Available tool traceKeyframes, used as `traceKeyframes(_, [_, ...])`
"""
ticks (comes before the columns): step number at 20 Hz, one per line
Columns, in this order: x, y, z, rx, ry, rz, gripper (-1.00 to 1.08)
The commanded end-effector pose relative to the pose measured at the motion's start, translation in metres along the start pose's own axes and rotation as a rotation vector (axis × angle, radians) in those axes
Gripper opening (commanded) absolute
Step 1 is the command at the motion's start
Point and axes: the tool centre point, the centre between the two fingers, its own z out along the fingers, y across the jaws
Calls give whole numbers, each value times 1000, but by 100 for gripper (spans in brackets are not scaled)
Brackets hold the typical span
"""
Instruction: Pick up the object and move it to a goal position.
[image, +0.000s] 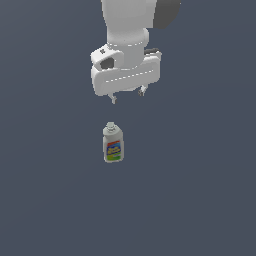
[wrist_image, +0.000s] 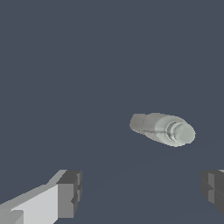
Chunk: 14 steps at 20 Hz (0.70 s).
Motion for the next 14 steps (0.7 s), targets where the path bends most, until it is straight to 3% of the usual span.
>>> traceKeyframes(1, [2, 4, 2, -1, -2, -61, 100])
traceKeyframes(14, [9, 25, 15, -5, -16, -371, 100])
